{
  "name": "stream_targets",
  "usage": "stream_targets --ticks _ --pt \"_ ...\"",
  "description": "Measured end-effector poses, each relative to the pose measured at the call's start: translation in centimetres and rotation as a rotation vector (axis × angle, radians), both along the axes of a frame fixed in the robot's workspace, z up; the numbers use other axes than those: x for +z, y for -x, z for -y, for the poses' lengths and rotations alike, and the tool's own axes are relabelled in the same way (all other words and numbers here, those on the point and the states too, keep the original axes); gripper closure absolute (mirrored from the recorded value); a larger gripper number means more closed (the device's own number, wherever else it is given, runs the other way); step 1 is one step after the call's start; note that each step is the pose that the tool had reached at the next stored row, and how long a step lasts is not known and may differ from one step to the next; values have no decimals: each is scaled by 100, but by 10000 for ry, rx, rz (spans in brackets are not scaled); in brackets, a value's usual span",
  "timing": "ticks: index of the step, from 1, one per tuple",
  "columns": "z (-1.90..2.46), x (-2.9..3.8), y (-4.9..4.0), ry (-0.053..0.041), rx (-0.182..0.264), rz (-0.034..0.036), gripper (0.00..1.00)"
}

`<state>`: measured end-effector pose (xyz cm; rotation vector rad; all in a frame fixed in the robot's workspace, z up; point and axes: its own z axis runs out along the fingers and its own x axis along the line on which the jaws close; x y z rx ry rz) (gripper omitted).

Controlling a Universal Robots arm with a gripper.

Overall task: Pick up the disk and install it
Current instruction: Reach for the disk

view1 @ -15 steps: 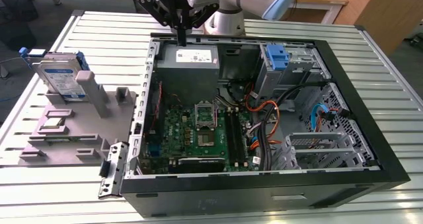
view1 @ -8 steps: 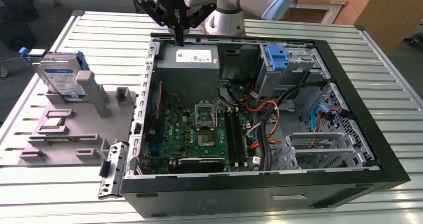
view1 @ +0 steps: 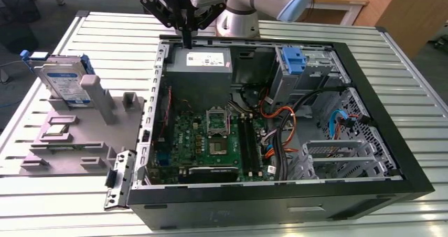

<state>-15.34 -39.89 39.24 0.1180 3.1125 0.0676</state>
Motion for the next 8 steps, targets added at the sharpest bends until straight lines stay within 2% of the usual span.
stream_targets --ticks 8 --pt "0 0 41 -1 0 1 90"
